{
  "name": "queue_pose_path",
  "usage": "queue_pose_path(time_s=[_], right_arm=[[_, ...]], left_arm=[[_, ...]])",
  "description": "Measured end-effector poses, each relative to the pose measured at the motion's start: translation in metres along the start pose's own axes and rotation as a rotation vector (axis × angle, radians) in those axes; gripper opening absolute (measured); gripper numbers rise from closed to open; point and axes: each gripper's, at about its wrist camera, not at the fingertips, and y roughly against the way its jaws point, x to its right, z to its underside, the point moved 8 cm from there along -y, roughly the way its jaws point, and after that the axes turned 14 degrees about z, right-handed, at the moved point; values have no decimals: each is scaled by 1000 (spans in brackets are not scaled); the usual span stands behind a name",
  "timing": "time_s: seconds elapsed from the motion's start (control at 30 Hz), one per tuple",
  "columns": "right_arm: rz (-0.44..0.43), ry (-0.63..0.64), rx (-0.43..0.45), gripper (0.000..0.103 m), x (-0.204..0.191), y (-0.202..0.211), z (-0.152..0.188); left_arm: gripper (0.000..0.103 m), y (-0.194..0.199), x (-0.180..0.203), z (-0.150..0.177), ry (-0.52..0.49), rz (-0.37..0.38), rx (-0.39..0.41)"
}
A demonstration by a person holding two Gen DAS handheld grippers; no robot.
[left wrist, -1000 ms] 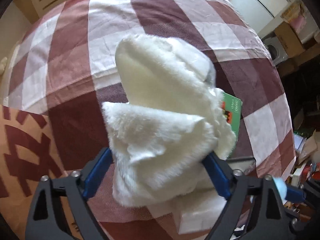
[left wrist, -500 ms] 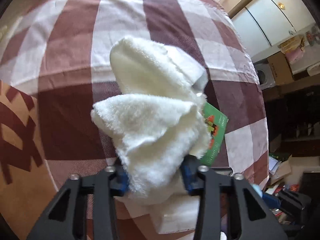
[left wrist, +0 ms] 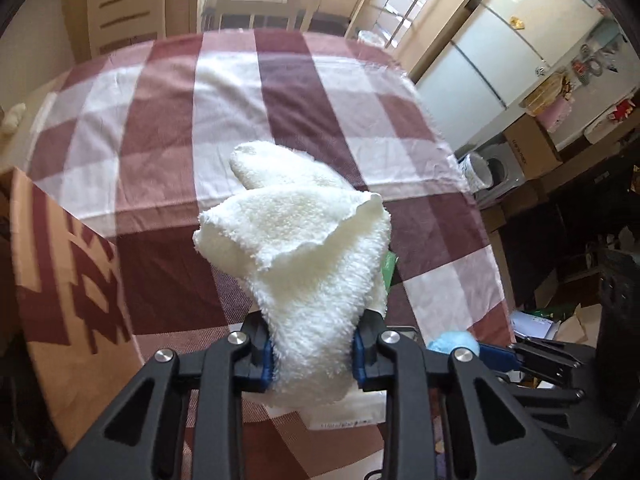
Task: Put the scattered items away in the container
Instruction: 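Carry the towel with the left tool and the pompom with the right tool over the box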
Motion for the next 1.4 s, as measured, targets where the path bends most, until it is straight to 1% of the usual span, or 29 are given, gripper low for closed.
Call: queue_pose_path(time_s=[0.17,0.4,0.47,0.7,0.8,0.93,1.1,1.23,1.4], right_arm=[[4,21,35,30,-9,17,-5],[4,60,80,30,-29,39,-9],[3,74,92,30,-38,46,-9],[-5,139,141,30,-71,68,-13],[-10,166,160,30,-86,77,-14],[-20,204,181,30,-107,87,-17],[-36,255,201,30,-136,97,-21],[-51,301,220,30,-161,107,-24],[-79,355,236,30,-193,115,-29]], left_arm=[[29,28,7,2,-18,-21,21],[29,71,1,18,41,-39,56],[29,83,-1,23,54,-35,80],[29,123,-8,35,63,-58,133],[29,136,-14,40,73,-61,151],[29,154,-25,46,99,-64,180],[29,183,-42,53,144,-69,236],[29,215,-59,58,181,-91,296],[29,244,-84,66,232,-126,344]])
